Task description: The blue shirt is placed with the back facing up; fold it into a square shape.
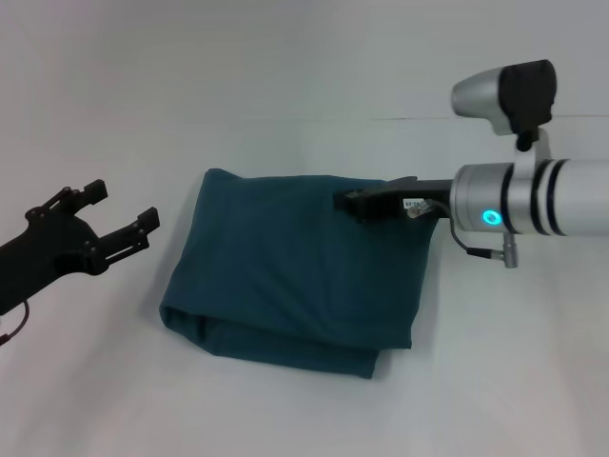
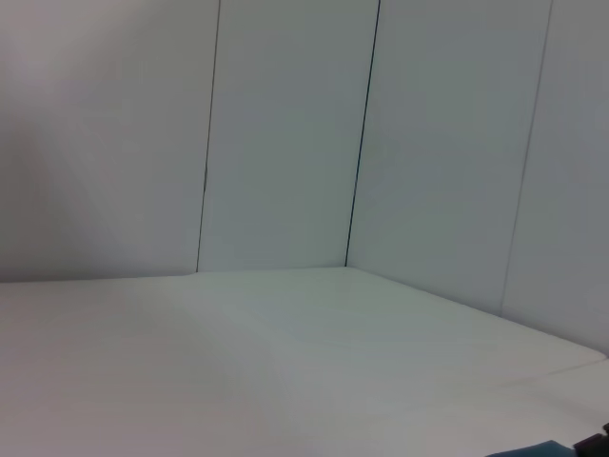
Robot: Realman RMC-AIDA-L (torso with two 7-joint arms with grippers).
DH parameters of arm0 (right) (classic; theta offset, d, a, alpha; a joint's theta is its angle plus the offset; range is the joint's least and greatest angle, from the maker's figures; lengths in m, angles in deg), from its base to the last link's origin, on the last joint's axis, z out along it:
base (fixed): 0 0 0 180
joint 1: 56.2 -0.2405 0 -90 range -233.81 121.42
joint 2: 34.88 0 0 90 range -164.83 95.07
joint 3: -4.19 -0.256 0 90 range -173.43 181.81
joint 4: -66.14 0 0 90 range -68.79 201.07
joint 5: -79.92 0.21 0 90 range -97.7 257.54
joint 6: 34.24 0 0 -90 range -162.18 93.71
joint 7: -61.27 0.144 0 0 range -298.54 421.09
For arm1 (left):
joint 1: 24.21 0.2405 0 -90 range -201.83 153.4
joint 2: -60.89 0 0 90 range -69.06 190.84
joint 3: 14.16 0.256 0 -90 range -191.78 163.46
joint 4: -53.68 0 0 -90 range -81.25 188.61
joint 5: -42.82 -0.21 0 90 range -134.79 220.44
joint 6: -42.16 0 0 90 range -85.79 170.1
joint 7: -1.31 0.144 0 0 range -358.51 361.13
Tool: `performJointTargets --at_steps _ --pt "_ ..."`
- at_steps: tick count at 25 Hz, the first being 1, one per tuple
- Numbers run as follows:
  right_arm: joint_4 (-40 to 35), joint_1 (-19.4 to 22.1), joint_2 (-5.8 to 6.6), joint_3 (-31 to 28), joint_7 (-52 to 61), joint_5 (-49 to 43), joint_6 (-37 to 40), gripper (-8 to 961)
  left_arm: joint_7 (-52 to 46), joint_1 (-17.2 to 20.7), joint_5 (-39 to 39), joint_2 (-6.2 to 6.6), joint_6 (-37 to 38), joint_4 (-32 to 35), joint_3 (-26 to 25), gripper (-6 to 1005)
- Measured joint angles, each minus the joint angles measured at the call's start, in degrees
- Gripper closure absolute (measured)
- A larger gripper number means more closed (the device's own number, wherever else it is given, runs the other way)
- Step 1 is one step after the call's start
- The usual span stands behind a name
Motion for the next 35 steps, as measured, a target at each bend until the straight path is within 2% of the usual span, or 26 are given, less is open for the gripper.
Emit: performJointTargets --at_steps 8,18,22,29,35 --pt "7.4 -5.1 -0.06 3.6 0.2 -0.1 -7.3 955 0.0 -0.4 0.0 0.11 -0.4 -0.2 0.1 84" --pt "10.6 -4.9 -0.09 5.4 0.6 0.1 -3.1 955 0.1 -0.4 0.0 0.16 -1.2 -0.3 0.1 84" --pt "9.4 -4.1 -0.12 5.3 0.1 0.1 -1.5 954 0.1 -0.6 -0.1 0.18 -1.3 -0.3 0.1 84" --pt "1.8 -0.4 0.10 5.2 -0.1 2.2 0.7 955 0.1 -0.6 0.0 0.18 -1.4 -0.3 0.0 84" --pt "-0.8 0.5 0.37 4.7 -0.1 2.9 1.4 946 -0.2 -0.9 0.0 0.18 -3.4 -0.6 0.0 85"
